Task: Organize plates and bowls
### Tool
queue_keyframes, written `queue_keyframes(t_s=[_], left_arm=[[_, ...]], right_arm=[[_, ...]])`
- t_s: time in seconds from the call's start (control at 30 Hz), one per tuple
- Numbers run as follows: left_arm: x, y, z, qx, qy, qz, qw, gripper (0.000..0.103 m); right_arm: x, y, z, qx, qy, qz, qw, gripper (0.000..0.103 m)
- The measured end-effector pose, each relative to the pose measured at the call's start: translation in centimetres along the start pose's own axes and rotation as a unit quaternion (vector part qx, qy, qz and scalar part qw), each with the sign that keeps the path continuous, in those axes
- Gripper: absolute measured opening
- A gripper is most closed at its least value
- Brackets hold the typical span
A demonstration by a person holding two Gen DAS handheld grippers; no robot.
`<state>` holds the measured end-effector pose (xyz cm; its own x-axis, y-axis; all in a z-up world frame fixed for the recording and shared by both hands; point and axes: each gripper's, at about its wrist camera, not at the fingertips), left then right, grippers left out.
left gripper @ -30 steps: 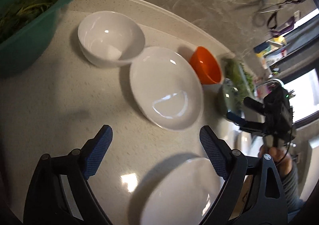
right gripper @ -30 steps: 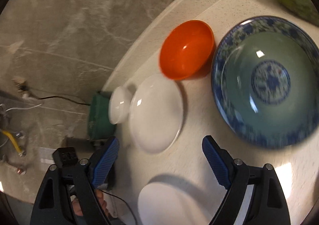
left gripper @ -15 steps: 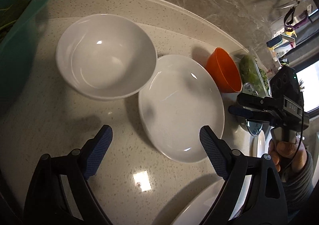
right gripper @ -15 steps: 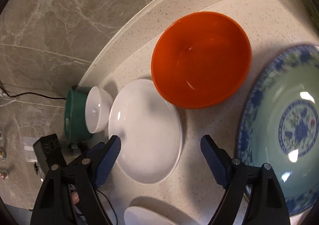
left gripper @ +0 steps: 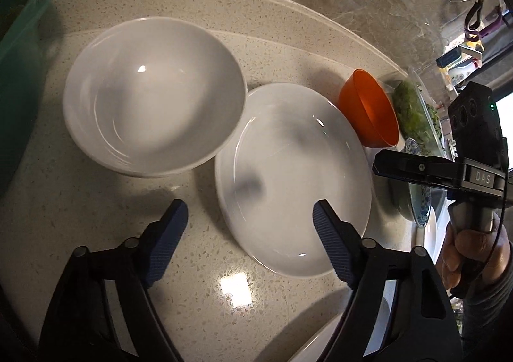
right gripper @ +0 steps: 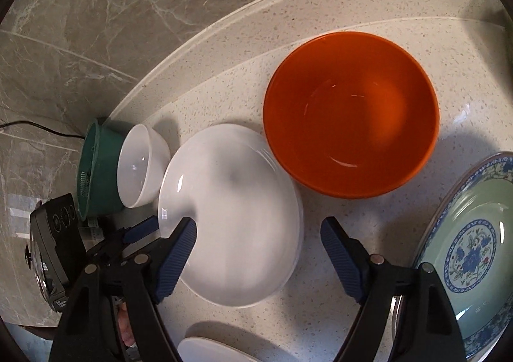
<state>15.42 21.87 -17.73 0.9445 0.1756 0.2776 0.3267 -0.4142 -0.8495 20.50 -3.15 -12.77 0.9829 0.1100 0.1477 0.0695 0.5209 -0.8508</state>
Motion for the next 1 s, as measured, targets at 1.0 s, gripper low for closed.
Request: queue_keyframes(t_s=[1.0], left_arm=[[0.5,1.6,0.0,0.0,0.007,0.017,0.9998,0.034]], right_arm=[[1.3,3.8,2.4,-0.118,-0.045,0.045,0.991,0.076]])
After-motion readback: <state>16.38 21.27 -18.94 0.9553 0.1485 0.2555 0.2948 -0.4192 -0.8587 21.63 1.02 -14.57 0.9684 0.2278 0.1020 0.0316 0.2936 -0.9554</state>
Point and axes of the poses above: each gripper's, at about its wrist camera, not at the fingertips, and y roughly the way its jaws point, z to its left, x to its top, and after that the axes turned 1 degree about -y, right-handed
